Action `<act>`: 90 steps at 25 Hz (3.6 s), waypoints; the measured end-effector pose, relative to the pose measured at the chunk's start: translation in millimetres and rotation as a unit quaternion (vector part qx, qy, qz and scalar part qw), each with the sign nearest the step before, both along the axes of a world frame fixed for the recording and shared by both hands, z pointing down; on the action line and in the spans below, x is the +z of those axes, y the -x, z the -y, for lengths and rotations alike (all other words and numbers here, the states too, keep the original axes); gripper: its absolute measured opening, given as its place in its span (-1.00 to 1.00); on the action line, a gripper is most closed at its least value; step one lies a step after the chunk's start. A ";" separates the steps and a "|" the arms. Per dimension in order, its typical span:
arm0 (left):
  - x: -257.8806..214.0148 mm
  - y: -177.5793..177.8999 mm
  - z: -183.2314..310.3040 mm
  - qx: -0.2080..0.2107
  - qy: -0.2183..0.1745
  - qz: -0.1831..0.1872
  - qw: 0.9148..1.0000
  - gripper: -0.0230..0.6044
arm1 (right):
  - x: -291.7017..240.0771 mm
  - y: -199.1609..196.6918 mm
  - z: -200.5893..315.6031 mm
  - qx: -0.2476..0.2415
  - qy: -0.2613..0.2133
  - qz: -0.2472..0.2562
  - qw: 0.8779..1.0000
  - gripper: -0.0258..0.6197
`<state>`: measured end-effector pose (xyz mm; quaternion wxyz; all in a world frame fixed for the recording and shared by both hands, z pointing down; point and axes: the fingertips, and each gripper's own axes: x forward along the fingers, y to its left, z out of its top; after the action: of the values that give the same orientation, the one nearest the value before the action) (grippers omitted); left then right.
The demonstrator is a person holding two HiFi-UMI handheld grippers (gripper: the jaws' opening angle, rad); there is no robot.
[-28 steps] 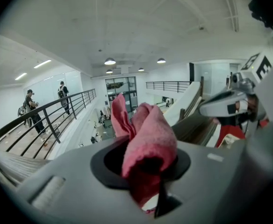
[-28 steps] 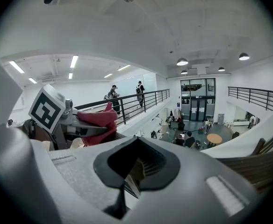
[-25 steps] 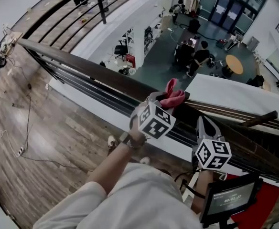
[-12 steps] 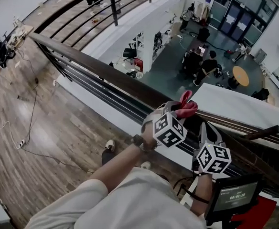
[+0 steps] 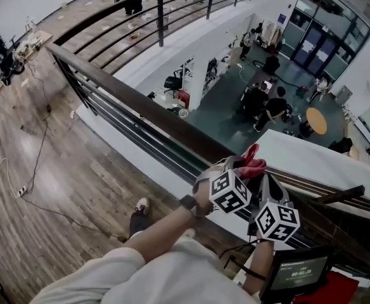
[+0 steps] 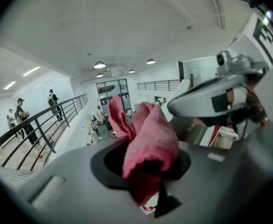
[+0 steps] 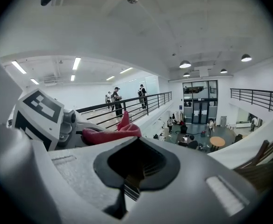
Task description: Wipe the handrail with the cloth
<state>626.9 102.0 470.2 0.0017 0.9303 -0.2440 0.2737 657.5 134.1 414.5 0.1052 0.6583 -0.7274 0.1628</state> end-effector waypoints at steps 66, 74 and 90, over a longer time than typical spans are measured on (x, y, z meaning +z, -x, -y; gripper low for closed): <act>-10.8 112.8 70.1 0.003 0.010 0.032 0.999 -0.53 | 4.2 83.3 61.1 0.008 0.015 -0.015 1.000 -0.91; -9.9 129.7 80.8 -0.004 0.023 0.029 0.999 -0.52 | 3.9 90.3 66.9 0.003 0.014 -0.016 1.000 -0.91; -15.0 159.2 97.7 -0.020 0.023 0.028 0.999 -0.50 | 2.5 101.7 72.5 -0.006 0.018 -0.014 1.000 -0.91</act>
<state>467.7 4.3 455.2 0.0215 0.9169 -0.2560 0.3054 555.7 61.5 417.1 0.1281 0.6546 -0.7265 0.1656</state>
